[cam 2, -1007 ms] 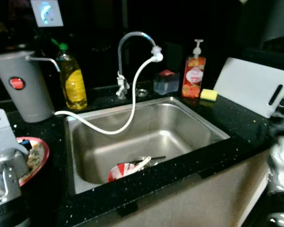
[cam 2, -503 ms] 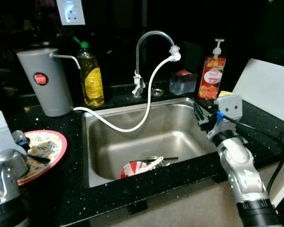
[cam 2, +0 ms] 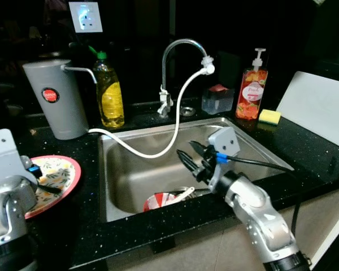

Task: Kitchen organization

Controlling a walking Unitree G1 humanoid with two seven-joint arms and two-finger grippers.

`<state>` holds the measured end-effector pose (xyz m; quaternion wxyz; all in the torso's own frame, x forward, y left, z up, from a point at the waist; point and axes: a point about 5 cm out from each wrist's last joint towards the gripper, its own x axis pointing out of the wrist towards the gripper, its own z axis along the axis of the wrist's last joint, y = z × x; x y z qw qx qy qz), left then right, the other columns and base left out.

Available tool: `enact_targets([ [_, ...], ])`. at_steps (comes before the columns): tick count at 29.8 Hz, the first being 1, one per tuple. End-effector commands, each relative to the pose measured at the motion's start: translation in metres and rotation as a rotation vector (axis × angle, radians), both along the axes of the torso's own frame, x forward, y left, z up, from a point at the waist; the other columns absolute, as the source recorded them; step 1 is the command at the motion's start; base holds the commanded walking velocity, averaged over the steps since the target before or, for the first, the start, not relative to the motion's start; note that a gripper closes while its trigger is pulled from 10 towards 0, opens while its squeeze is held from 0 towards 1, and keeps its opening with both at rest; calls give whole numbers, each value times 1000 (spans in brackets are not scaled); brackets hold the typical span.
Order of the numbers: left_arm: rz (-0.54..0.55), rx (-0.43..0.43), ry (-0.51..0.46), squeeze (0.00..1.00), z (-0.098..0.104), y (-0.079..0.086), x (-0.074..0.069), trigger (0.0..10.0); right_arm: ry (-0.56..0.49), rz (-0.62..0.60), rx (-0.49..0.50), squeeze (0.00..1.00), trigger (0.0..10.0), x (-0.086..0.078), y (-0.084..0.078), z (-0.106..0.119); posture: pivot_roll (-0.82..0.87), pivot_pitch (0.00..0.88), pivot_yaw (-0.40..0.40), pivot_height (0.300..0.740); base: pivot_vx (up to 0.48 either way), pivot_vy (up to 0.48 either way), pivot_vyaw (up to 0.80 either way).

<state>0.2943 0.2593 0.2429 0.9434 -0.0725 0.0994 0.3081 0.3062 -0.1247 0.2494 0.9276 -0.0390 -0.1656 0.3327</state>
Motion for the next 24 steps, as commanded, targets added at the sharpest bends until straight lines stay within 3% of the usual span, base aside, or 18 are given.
enact_targets([
  [1,-7,6,3,0,0,-1,-1,10000,-1,45,-5,0,10000,-4,9,3,-46,21,12,740,0,0,0],
  [13,-93,-61,48,0,-2,-2,7,10000,-2,119,35,0,10000,-13,30,8,-44,20,12,740,0,0,0],
  [24,-63,-96,37,0,3,8,16,10000,-8,149,64,0,10000,-17,34,13,-49,12,18,740,0,0,0],
])
